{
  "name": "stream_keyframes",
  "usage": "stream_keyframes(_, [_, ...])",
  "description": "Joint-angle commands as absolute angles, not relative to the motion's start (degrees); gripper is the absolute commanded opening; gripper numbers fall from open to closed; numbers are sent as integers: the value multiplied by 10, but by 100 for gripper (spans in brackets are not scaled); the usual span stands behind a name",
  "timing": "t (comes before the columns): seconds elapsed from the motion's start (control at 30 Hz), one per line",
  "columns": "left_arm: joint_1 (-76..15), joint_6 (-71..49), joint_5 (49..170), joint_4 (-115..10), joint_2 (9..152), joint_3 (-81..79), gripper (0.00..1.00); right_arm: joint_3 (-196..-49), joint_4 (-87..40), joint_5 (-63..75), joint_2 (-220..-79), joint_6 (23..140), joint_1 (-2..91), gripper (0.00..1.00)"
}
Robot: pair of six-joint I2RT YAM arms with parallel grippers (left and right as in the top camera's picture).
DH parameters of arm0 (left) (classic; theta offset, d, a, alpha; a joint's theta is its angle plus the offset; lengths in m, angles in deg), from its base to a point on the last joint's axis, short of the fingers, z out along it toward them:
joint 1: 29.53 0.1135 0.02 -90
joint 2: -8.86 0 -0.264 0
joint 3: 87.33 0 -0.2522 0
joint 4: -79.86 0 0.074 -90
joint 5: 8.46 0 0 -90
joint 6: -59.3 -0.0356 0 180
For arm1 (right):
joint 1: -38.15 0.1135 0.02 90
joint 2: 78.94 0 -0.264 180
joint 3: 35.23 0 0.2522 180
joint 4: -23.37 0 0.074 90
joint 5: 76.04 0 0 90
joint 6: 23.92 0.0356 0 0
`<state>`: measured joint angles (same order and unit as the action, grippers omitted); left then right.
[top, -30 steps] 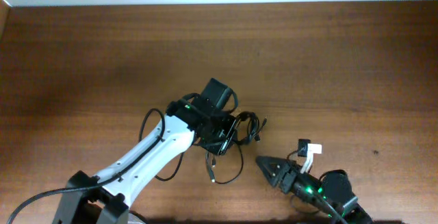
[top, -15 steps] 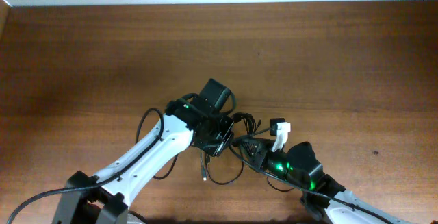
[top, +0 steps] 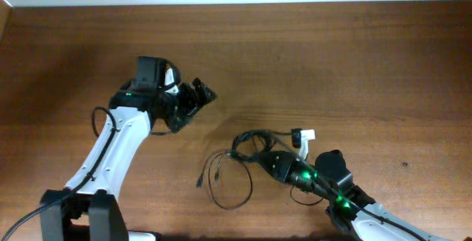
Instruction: Untangle cables
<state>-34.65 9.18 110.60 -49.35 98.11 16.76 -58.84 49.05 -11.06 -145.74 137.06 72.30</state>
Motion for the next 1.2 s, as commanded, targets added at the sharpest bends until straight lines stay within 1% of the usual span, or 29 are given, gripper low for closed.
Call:
stream_keyframes(0.0, [-324,-103,1305,-468,971,162,99,-602,495,5,-1456,1496,722,4])
stream_keyframes(0.03, [-324,-109,1309,-453,971,162,100,-623,485,33,-1461,1498,722,4])
stream_keyframes(0.1, [-324,-108,1339,-453,971,162,97,-686,412,43,-1490,1522,721,4])
stream_keyframes(0.17, [-324,-55,1358,-441,971,162,84,-787,306,45,-1541,1566,721,4])
stream_keyframes(0.2, [-324,8,1355,-415,971,162,68,-829,271,49,-1568,1606,721,4])
stream_keyframes(0.23, [-324,66,1337,-388,971,162,66,-846,254,52,-1582,1629,721,4])
stream_keyframes(0.27, [-324,127,1303,-366,971,162,66,-854,252,52,-1594,1637,721,4])
stream_keyframes(0.3, [-330,228,1264,-331,971,162,81,-854,251,52,-1598,1636,721,4])
stream_keyframes(0.33, [-345,300,1263,-320,971,162,93,-854,249,52,-1599,1636,721,4])
stream_keyframes(0.37, [-359,363,1260,-320,971,162,99,-854,250,49,-1599,1636,723,4])
stream_keyframes(0.4, [-379,441,1260,-329,974,162,99,-854,249,40,-1599,1635,723,4])
stream_keyframes(0.43, [-395,473,1260,-358,976,162,99,-854,249,38,-1599,1634,723,4])
stream_keyframes(0.47, [-410,493,1260,-392,981,162,96,-854,249,37,-1599,1634,723,4])
stream_keyframes(0.5, [-427,539,1241,-418,992,162,89,-854,249,32,-1599,1634,723,4])
stream_keyframes(0.57, [-430,578,1226,-423,1022,162,88,-854,248,19,-1599,1634,723,4])
stream_keyframes(0.6, [-430,587,1226,-429,1043,162,86,-854,248,15,-1599,1634,723,4])
stream_keyframes(0.63, [-435,587,1226,-453,1064,162,76,-854,248,15,-1599,1634,723,4])
stream_keyframes(0.7, [-450,588,1222,-492,1087,162,53,-854,248,15,-1599,1634,723,4])
stream_keyframes(0.73, [-458,604,1217,-504,1093,162,49,-854,247,15,-1599,1634,723,4])
stream_keyframes(0.77, [-461,623,1203,-507,1094,162,40,-854,243,13,-1599,1634,723,4])
stream_keyframes(0.8, [-461,623,1192,-513,1094,162,27,-854,231,13,-1599,1634,723,4])
stream_keyframes(0.83, [-460,623,1187,-518,1094,162,22,-854,214,13,-1599,1634,723,4])
stream_keyframes(0.9, [-459,623,1139,-526,1094,162,3,-854,204,13,-1599,1582,723,4])
stream_keyframes(0.97, [-459,624,1110,-533,1094,162,2,-854,191,8,-1599,1550,723,4])
stream_keyframes(1.03, [-459,627,1074,-558,1094,162,2,-854,172,-4,-1599,1475,723,4])
stream_keyframes(1.1, [-459,629,1057,-572,1094,162,2,-854,144,-4,-1599,1473,723,4])
stream_keyframes(1.13, [-459,629,1057,-573,1094,162,5,-854,145,-4,-1599,1473,723,4])
stream_keyframes(1.17, [-460,629,1057,-572,1094,162,14,-854,145,-4,-1599,1473,722,4])
